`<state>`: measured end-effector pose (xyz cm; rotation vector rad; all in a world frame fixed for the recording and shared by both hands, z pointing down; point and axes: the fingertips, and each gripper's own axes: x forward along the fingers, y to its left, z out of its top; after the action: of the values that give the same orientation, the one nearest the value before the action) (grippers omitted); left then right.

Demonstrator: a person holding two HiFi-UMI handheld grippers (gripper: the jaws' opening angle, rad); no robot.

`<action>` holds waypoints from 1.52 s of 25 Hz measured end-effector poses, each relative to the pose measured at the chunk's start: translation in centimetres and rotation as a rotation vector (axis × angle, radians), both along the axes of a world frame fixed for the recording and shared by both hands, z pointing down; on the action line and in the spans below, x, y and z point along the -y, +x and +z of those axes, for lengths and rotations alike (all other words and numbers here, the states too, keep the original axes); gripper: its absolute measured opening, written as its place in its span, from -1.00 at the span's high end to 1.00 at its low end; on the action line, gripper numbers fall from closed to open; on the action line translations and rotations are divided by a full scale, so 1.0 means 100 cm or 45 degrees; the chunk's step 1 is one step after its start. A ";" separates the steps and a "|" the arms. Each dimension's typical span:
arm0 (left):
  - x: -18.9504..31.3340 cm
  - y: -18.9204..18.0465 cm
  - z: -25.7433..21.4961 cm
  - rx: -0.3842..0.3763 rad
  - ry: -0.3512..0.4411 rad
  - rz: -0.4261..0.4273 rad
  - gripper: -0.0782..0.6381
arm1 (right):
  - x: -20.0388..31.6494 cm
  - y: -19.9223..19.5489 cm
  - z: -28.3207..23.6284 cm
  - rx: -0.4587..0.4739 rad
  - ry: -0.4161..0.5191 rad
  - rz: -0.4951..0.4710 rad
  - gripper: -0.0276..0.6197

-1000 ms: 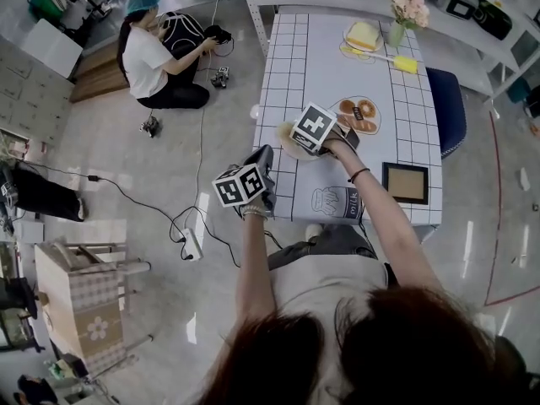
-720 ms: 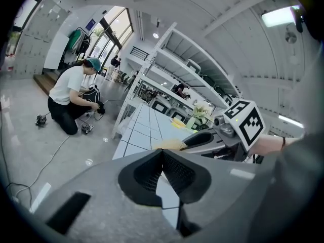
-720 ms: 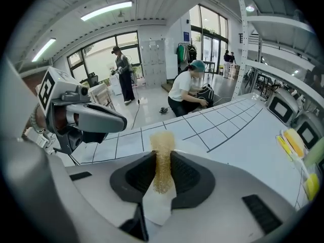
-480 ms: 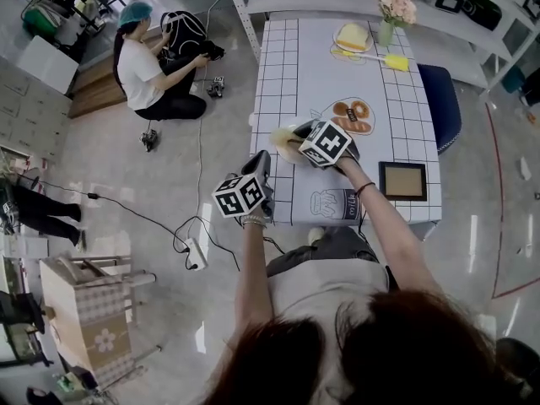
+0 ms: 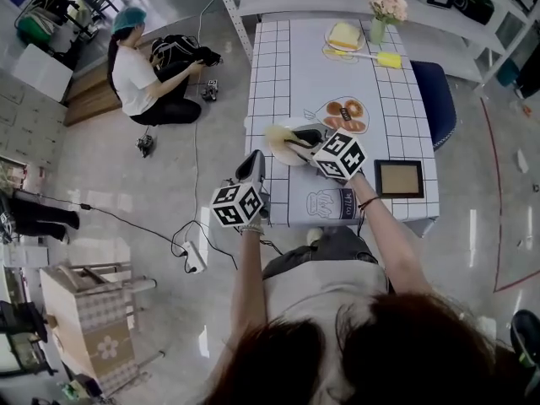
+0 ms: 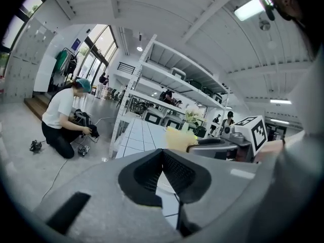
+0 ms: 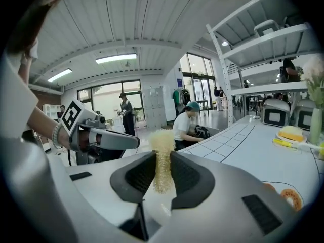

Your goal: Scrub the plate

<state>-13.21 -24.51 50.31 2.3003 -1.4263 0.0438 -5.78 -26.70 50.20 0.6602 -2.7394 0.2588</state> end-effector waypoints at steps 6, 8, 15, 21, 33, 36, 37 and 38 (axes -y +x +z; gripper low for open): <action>-0.002 0.008 -0.008 0.031 0.075 0.052 0.75 | -0.006 0.005 -0.020 0.165 0.025 0.026 0.67; -0.003 0.011 -0.011 0.032 0.095 0.061 0.75 | -0.007 0.006 -0.025 0.209 0.027 0.033 0.67; -0.005 0.012 -0.025 0.042 0.166 0.065 0.75 | -0.006 0.010 -0.041 0.318 0.044 0.050 0.68; -0.007 0.014 -0.024 0.041 0.173 0.059 0.75 | -0.011 0.009 -0.046 0.368 0.044 0.034 0.68; -0.005 0.029 -0.030 0.047 0.195 0.081 0.75 | -0.016 0.017 -0.057 0.404 0.068 0.008 0.68; -0.005 0.031 -0.030 0.048 0.197 0.083 0.75 | -0.017 0.020 -0.058 0.410 0.071 0.014 0.68; -0.005 0.031 -0.030 0.048 0.198 0.083 0.75 | -0.017 0.021 -0.058 0.410 0.074 0.016 0.68; -0.004 0.032 -0.030 0.048 0.198 0.084 0.75 | -0.017 0.022 -0.058 0.411 0.076 0.019 0.68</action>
<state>-10.03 -24.07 47.33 2.4849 -1.4171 -0.0045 -3.54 -24.99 44.35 0.7087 -3.0610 0.3126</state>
